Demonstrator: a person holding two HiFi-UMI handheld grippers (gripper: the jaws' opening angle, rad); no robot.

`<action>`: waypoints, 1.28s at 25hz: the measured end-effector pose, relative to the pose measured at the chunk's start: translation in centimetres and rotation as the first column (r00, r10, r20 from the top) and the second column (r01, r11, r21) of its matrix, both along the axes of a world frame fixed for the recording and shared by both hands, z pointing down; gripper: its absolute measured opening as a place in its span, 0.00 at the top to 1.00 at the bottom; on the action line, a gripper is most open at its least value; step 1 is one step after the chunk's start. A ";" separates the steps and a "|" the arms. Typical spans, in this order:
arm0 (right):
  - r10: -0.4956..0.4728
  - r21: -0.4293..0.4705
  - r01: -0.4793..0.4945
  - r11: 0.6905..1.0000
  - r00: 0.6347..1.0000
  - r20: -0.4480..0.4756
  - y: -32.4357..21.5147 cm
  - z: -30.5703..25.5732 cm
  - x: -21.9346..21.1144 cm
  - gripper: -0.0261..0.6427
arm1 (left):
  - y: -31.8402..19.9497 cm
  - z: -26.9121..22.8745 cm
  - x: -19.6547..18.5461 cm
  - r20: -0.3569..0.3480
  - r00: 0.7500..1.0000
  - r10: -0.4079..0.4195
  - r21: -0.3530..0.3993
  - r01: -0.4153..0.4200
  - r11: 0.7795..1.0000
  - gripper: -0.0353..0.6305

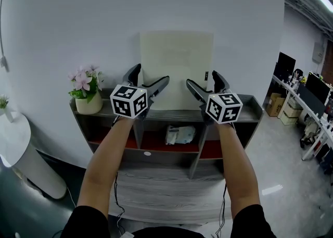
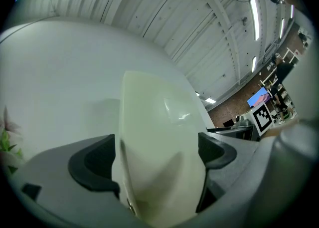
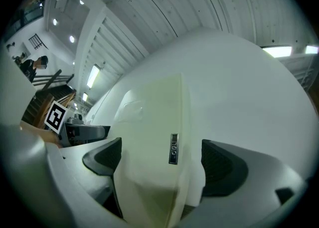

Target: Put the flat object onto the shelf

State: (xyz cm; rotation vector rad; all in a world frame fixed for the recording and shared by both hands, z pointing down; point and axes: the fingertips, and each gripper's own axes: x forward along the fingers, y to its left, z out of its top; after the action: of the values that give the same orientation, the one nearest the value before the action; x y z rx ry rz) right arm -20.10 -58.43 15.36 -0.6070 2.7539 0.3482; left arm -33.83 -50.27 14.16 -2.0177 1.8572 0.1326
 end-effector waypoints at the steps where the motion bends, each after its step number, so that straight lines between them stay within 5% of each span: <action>1: 0.002 0.009 -0.002 1.000 1.000 -0.003 0.2 0.0 0.0 0.24 | 0.1 0.0 0.2 0.004 1.000 -0.005 0.000 0.005 1.000 0.18; 11: 0.037 0.116 -0.047 0.992 0.995 0.090 5.0 -0.9 3.1 0.24 | 6.3 0.1 2.1 -0.064 0.995 -0.074 0.173 0.084 0.981 0.19; 14: 0.060 0.175 -0.075 0.982 0.994 0.087 7.8 0.0 4.3 0.26 | 9.3 1.1 3.9 -0.072 0.992 -0.107 0.253 0.122 0.960 0.49; 15: 0.070 0.193 -0.087 0.977 0.993 0.094 8.7 0.4 4.8 0.34 | 10.1 1.6 4.4 -0.074 0.990 -0.120 0.267 0.136 0.954 0.60; 17: 0.087 0.215 -0.112 0.970 0.989 0.123 10.3 0.9 6.1 0.66 | 11.1 2.7 4.9 -0.085 0.985 -0.152 0.264 0.170 0.950 0.79; 21: 0.123 0.244 -0.154 0.958 0.983 0.138 12.2 2.2 7.7 0.90 | 11.7 5.5 4.8 -0.111 0.973 -0.203 0.192 0.222 0.956 0.94; 32: 0.209 0.190 -0.220 0.957 0.975 0.080 13.1 7.8 8.7 0.92 | 12.2 10.6 5.5 -0.066 0.963 -0.260 0.118 0.267 0.957 0.94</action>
State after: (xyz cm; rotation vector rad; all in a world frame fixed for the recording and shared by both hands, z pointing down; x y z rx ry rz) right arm -11.41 -45.35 23.12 -0.8502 2.5609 0.6344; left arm -28.31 -38.11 24.77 -1.6799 2.0741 0.2210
